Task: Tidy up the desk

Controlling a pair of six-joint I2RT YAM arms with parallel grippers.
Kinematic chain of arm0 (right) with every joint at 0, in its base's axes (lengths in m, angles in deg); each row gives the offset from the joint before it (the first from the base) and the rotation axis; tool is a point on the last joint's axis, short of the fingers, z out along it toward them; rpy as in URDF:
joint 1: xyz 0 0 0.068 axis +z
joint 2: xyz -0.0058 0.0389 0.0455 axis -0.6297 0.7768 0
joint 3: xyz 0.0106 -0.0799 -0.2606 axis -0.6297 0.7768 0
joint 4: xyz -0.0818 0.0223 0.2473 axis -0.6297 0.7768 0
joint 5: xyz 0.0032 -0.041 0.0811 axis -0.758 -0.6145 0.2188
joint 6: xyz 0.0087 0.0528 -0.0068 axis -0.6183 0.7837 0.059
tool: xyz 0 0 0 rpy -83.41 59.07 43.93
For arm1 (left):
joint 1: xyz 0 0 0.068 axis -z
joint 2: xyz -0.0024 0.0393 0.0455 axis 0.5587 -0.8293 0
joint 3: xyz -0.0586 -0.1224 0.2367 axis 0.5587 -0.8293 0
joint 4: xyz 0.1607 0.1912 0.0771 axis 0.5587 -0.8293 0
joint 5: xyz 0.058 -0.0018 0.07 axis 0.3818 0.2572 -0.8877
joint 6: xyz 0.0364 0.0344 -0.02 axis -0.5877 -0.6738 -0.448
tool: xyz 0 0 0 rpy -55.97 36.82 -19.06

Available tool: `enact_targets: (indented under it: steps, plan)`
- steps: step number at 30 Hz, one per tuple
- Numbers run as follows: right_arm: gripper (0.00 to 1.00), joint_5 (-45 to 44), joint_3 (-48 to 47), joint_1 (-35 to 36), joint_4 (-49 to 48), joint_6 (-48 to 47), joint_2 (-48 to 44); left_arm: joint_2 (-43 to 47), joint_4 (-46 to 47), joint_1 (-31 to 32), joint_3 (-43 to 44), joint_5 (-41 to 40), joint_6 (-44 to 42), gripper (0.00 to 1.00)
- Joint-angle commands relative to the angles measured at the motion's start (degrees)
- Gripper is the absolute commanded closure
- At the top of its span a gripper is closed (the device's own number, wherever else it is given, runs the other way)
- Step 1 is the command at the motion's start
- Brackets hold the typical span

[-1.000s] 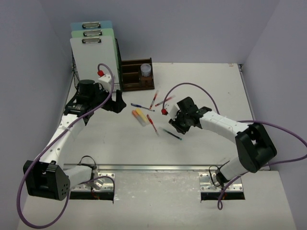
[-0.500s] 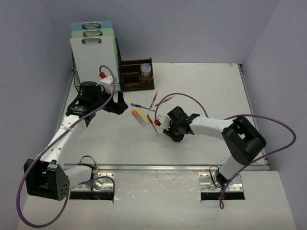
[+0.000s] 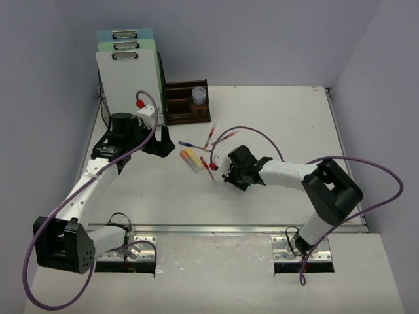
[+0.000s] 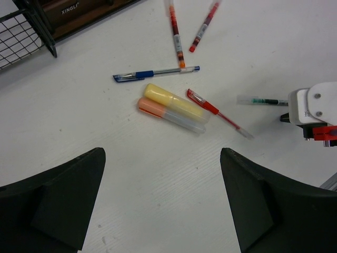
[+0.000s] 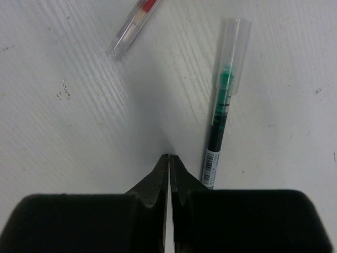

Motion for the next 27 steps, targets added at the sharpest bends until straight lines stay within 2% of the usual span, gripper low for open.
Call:
enact_targets:
  steps: [1, 4, 9, 11, 15, 22, 25, 26, 27]
  plan:
    - [0.88, 2.8, -2.6, 0.2, 5.2, -0.2, -5.5, 0.4, 2.9, 0.9, 0.0, 1.3, 0.9, 0.11]
    - [0.76, 3.1, -5.3, 0.1, 7.9, -1.2, -7.6, 0.6, 2.9, 0.9, 0.0, 1.5, 1.0, 0.11]
    - [0.34, 1.0, -5.1, -1.1, 6.9, -5.1, -8.0, 0.6, 2.9, 1.0, 0.2, 1.6, 1.1, 0.11]
    - [0.29, 1.0, -5.2, -2.3, 7.3, -6.0, -6.7, 0.7, 2.9, 1.1, 0.2, 1.6, 1.0, 0.11]
    - [0.3, 2.1, -6.6, -5.8, 8.4, -7.8, -2.2, 1.1, 2.7, 1.1, 0.4, 1.4, 0.8, 0.11]
    - [0.39, 2.6, -7.0, -7.3, 7.9, -9.4, 2.1, 1.3, 2.7, 1.1, 0.8, 0.5, 0.1, 0.1]
    - [0.52, 3.0, -6.5, -7.3, 7.2, -9.4, 3.7, 1.3, 2.8, 1.1, 0.7, 0.3, 0.0, 0.1]
    - [0.63, 3.1, -6.1, -7.3, 6.6, -9.4, 4.5, 1.3, 3.0, 1.1, 0.6, 0.2, 0.0, 0.1]
    - [0.68, 3.1, -5.9, -7.3, 6.3, -9.4, 4.9, 1.2, 3.1, 1.1, 0.4, 0.2, 0.0, 0.1]
